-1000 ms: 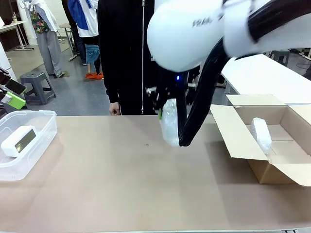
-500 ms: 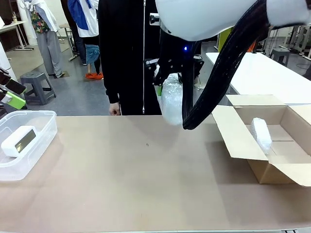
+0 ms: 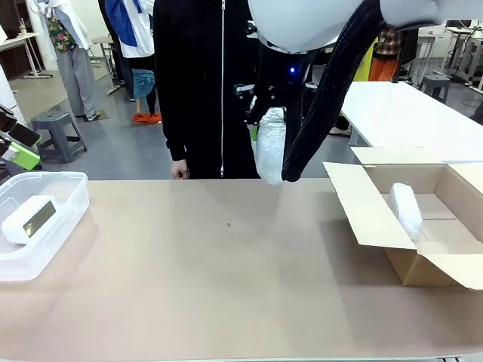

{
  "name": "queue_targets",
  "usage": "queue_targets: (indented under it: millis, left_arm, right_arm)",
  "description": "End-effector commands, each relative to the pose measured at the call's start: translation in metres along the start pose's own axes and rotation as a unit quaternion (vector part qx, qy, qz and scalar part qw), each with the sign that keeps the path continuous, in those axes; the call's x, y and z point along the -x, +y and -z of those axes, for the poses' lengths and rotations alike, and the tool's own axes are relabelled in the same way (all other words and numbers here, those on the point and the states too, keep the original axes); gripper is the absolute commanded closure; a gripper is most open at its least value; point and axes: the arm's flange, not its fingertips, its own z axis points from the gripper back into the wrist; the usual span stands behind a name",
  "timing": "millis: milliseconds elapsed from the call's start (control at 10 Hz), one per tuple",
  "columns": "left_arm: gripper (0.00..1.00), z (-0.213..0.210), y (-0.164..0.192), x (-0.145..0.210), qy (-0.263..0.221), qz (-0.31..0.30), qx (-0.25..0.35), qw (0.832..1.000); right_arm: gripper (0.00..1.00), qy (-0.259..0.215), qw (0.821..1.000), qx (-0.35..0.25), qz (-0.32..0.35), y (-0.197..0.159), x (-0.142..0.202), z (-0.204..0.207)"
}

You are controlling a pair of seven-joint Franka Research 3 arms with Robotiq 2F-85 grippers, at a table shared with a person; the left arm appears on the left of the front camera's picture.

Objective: Separate and place wrapped and unwrapped clocks.
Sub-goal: Pick up the Digital clock indicated by the person, then if the picked Digital clock is wrapped, place it in the Package Box ; if not, place it in the Organizing box.

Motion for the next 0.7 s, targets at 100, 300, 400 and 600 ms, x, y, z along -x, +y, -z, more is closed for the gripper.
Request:
queue_targets:
  millis: [100, 300, 400, 600]
  left_arm:
    - [0.00, 0.0005, -0.0009, -0.0004, -0.005, -0.002, 0.006, 1.000]
    - [0.00, 0.0005, -0.0009, -0.0004, -0.005, -0.002, 0.006, 1.000]
    - [0.00, 0.0005, -0.0009, -0.0004, -0.005, -0.002, 0.006, 1.000]
    - [0.00, 0.0005, -0.0009, -0.0004, -0.005, -0.002, 0.006, 1.000]
  right_arm:
    - [0.47, -0.014, 0.999, -0.009, -0.038, 0.0101, 0.0200, -0.0197]
    - [0.47, -0.014, 0.999, -0.009, -0.038, 0.0101, 0.0200, -0.0197]
    - [0.47, -0.014, 0.999, -0.009, -0.038, 0.0101, 0.0200, -0.0197]
    - [0.47, -0.014, 0.999, -0.009, -0.038, 0.0101, 0.0200, -0.0197]
